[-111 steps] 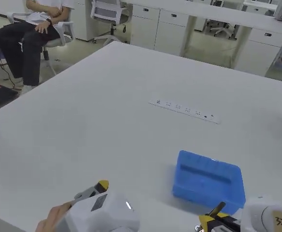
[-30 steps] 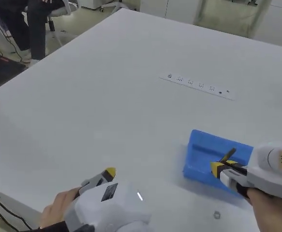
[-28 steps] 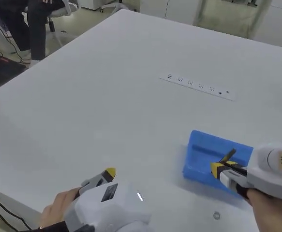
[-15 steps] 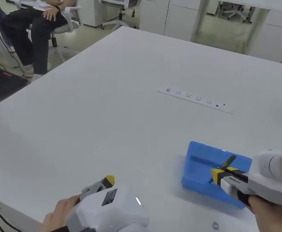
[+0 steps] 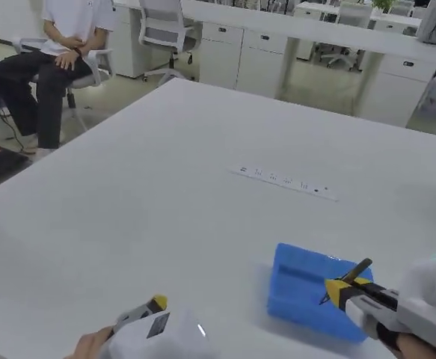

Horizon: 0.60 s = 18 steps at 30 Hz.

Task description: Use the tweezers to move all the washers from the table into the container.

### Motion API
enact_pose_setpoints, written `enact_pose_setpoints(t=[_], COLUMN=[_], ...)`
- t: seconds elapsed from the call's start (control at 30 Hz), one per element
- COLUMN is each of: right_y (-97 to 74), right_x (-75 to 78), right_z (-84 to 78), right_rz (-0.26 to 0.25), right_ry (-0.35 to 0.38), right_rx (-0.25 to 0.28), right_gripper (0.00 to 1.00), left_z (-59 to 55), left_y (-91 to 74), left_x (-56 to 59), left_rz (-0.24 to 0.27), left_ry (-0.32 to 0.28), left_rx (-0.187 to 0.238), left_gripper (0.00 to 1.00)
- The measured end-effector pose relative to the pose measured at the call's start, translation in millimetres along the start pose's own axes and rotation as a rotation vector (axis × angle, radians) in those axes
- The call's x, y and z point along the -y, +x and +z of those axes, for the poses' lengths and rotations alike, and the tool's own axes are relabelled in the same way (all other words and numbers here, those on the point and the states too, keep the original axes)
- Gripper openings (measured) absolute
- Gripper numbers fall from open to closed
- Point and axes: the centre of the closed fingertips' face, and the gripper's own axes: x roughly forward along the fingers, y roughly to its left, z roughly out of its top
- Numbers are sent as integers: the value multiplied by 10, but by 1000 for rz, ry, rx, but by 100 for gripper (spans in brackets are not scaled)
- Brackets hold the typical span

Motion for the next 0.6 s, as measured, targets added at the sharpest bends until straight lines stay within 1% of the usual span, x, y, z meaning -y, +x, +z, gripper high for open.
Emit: enact_pose_setpoints(t=[0.17,0.27,0.4,0.5,0.6], right_y=[-88,-114,-107,-73,-44], right_x=[-61,-54,-26,-9,-25], right_z=[-210,-300,-420,-559,-667], right_rz=[-1,-9,-18,-29,-25], right_ry=[34,61,93,93,93], right_rx=[-23,-31,-50,-80,-108], right_gripper=[5,5,5,5,5], left_z=[16,18,15,16,13], left_y=[-12,-17,-12,-12,-9], left_x=[-18,-36,-40,-37,-32], left_rz=[5,9,9,9,8], left_ry=[-9,-19,-19,-13,-8], left_rx=[13,18,19,19,17], left_gripper=[89,89,88,88,88])
